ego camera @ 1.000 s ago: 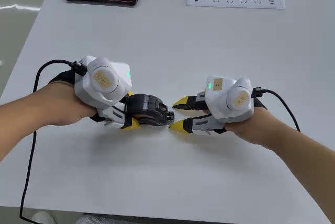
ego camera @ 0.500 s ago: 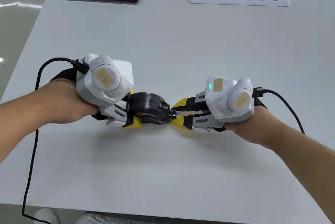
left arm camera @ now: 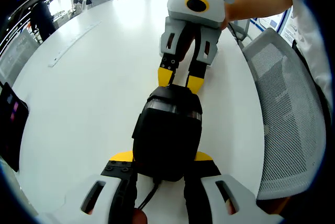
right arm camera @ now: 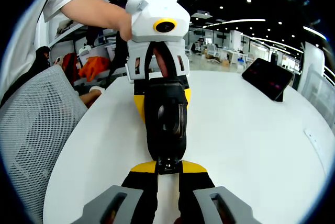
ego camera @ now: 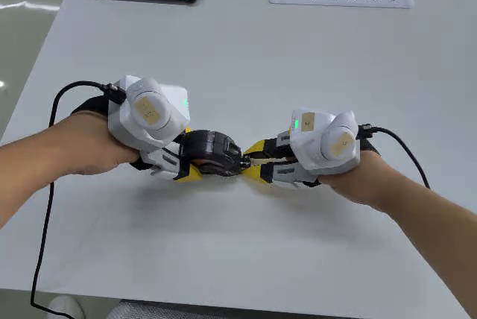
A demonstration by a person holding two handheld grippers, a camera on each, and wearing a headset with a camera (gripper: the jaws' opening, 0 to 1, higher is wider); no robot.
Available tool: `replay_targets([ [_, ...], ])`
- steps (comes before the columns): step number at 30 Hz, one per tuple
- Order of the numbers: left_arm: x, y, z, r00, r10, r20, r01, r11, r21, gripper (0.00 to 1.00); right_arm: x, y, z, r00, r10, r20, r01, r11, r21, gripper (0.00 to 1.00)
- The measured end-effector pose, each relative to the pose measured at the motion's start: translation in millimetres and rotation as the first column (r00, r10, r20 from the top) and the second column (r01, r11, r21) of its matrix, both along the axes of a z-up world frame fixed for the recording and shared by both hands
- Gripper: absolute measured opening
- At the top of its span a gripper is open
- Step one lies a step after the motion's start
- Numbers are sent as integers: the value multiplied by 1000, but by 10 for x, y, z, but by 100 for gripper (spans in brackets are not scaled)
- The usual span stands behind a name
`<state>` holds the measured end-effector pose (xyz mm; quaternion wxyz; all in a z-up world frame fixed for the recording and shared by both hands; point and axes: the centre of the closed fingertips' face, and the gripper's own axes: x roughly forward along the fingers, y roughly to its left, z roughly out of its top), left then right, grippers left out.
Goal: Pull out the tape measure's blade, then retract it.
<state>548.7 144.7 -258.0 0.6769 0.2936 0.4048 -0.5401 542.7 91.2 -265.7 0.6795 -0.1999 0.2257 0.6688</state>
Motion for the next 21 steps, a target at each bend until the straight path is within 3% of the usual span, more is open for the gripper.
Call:
replay_targets([
  [4,1,4,-6,1000,-16,-4,16,1000,16,29,-9,-9,0,1000,-4,0,4,1000,0,11],
  [21,3,2,-9,1000,-1,-3,1,1000,13,29,14,-127,9,1000,-8,10,8,1000,-9,10],
])
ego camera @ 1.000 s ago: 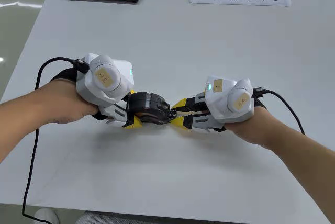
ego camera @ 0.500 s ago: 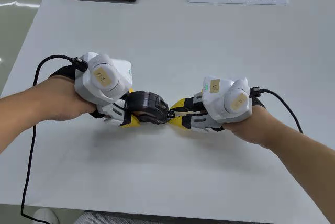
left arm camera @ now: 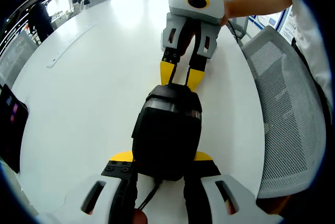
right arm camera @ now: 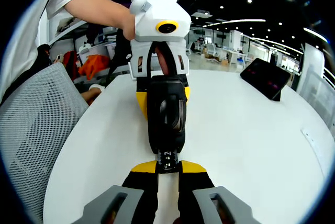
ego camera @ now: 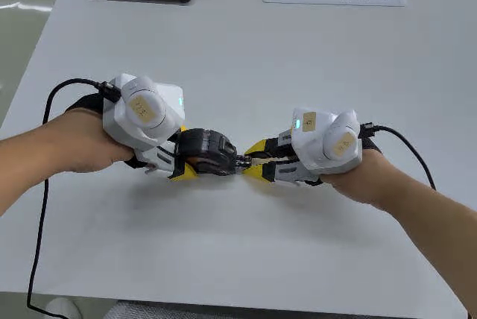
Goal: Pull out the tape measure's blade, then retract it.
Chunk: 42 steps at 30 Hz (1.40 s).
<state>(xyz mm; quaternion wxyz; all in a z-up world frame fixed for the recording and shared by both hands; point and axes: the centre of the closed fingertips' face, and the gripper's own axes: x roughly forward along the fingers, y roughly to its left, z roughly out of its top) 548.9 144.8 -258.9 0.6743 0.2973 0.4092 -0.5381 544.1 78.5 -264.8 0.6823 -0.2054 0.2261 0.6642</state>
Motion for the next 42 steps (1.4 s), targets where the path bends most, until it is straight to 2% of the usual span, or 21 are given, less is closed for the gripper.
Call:
replay_targets([
  [14,1,0,-8,1000,0,0,0,1000,2,29,2,-223,-1,1000,-4,17,5,1000,-30,10],
  [42,-6,4,-6,1000,-4,-3,4,1000,15,29,15,-541,11,999,-20,25,21,997,-68,10],
])
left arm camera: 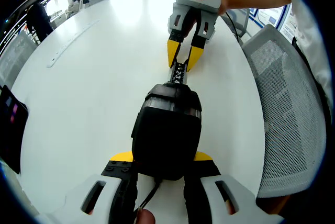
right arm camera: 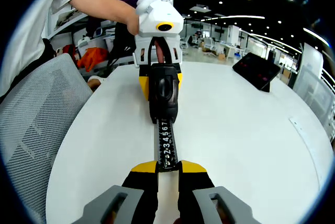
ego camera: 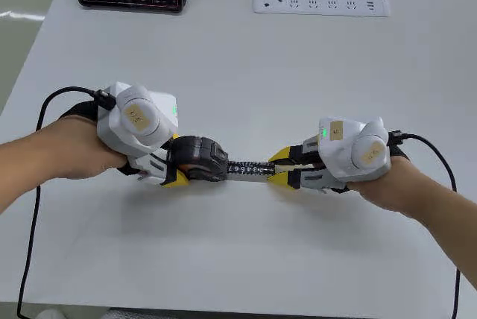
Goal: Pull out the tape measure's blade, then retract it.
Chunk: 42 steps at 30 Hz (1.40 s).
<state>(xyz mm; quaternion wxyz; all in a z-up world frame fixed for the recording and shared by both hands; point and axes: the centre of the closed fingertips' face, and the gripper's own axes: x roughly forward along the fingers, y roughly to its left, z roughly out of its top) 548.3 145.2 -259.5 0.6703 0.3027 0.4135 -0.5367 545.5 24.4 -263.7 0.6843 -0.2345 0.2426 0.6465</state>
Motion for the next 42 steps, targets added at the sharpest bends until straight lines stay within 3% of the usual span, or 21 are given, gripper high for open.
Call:
replay_targets([
  [42,8,-7,-4,1000,-8,7,8,1000,14,29,18,-513,21,1000,-14,18,15,997,-78,10],
])
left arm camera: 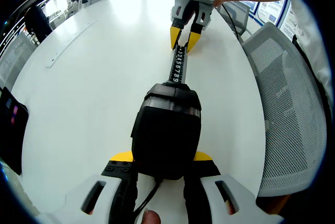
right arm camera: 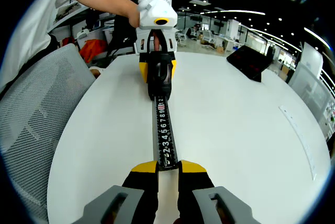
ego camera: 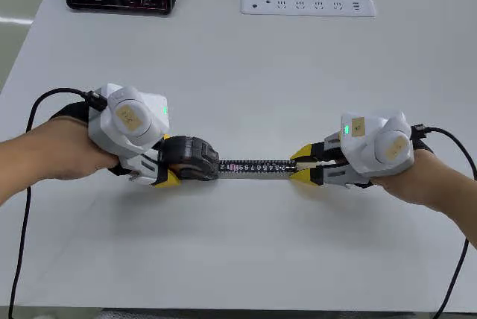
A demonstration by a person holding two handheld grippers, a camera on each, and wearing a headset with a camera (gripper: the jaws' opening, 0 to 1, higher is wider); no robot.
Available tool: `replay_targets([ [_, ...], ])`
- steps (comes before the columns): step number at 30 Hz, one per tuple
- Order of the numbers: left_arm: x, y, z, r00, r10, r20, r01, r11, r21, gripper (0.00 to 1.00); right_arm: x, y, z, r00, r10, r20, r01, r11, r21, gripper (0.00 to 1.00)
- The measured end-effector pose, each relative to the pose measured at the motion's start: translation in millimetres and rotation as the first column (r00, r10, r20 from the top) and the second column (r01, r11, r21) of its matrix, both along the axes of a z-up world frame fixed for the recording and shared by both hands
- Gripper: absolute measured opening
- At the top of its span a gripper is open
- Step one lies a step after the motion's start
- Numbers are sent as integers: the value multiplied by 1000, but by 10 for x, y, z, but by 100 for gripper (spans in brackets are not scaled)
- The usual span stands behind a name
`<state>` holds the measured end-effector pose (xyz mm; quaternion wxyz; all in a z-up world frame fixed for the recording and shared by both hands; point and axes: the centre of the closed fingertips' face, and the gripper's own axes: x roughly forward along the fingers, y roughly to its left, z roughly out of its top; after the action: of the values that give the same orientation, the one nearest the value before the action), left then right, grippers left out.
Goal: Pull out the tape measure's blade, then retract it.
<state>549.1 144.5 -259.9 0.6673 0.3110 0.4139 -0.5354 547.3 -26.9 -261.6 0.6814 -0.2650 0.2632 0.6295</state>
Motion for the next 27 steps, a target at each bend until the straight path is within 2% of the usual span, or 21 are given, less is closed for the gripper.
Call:
replay_targets([
  [27,-11,-10,3,1000,-5,5,5,1000,13,29,-15,-323,24,1000,-7,5,8,999,-47,10],
])
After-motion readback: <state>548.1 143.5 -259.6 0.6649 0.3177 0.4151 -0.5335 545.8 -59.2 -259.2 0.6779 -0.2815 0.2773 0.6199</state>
